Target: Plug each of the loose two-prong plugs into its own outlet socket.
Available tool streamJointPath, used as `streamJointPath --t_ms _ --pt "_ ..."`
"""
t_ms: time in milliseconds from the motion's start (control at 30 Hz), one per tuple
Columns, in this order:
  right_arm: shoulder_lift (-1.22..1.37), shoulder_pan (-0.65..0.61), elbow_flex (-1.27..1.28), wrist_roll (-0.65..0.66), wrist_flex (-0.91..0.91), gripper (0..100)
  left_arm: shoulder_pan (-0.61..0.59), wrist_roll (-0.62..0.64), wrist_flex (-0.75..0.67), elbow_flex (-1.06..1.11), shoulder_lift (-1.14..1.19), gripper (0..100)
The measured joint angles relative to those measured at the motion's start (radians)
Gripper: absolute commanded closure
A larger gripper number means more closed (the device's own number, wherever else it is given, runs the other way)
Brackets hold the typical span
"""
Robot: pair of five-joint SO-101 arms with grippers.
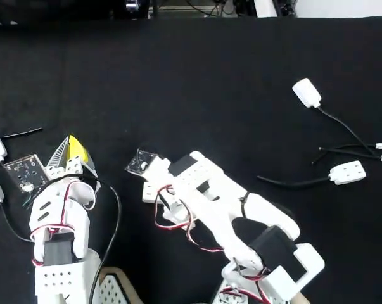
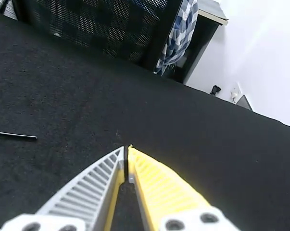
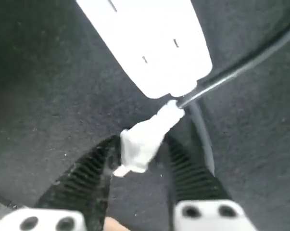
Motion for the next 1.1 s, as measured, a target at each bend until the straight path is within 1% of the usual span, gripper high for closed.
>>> streamJointPath --t_ms 233,367,633,733,833,1100 --pt "0.000 0.000 0.000 -0.009 -0.031 84.5 0.000 0.000 0.000 0.000 0.000 97" --pt "0.000 0.000 0.000 -0.061 -0.060 84.6 0.000 0.000 0.000 0.000 0.000 97" --pt "0.000 0.002 0.000 -0.077 -0.112 84.6 0.000 0.000 0.000 0.000 0.000 97" --pt "0.000 0.003 0.000 -0.133 -0.167 84.6 0.000 0.000 0.000 0.000 0.000 97" --pt "0.000 0.031 0.000 -0.192 -0.203 84.6 0.000 0.000 0.000 0.000 0.000 97" --pt "0.000 0.101 0.000 -0.206 -0.157 84.7 0.000 0.000 0.000 0.000 0.000 97"
